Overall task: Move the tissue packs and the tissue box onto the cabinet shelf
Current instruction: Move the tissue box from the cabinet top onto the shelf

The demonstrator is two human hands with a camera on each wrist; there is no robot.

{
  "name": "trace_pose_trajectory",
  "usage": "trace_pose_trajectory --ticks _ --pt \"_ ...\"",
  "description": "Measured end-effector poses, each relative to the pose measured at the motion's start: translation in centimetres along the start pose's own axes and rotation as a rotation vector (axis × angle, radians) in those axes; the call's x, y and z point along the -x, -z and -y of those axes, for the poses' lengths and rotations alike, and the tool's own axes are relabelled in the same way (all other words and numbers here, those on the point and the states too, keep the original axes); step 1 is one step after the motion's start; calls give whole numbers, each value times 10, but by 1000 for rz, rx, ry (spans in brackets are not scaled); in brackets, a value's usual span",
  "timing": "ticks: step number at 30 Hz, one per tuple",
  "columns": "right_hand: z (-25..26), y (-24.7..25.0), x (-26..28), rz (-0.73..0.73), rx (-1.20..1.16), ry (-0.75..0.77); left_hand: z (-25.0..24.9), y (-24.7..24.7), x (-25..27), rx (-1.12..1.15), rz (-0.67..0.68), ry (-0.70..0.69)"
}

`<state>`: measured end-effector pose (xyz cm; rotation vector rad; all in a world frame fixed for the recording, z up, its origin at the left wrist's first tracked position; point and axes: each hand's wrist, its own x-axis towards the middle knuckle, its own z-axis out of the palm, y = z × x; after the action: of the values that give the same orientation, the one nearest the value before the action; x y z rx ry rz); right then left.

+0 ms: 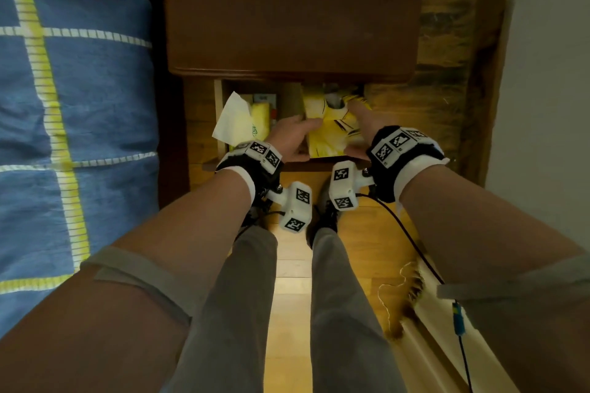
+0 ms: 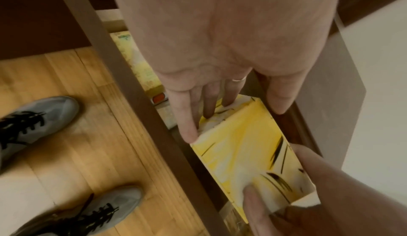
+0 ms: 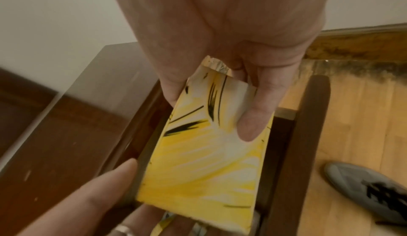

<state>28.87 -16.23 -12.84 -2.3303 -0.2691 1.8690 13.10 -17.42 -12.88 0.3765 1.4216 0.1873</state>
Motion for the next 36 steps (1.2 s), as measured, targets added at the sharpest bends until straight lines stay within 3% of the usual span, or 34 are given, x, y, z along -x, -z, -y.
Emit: trace_pose_trajectory --ticks 2,6,11,16,25,30,36 --pt "-6 2 -2 -88 -24 -39 1 0 -3 82 -3 40" --pt "-17 -2 5 -165 -84 -42 2 -1 -3 26 -26 19" --pt "-28 0 -5 -311 91 38 2 -9 -13 -174 0 33" --pt "-32 7 -12 -351 255 94 3 -6 -24 -452 -46 -44" --pt "-33 13 -21 -351 323 32 13 -10 -40 -780 -125 -92" --pt "-37 12 -21 -398 287 28 19 -7 -44 -667 -40 13" --pt "-40 6 -15 -369 159 56 22 -7 -38 -541 -72 -18"
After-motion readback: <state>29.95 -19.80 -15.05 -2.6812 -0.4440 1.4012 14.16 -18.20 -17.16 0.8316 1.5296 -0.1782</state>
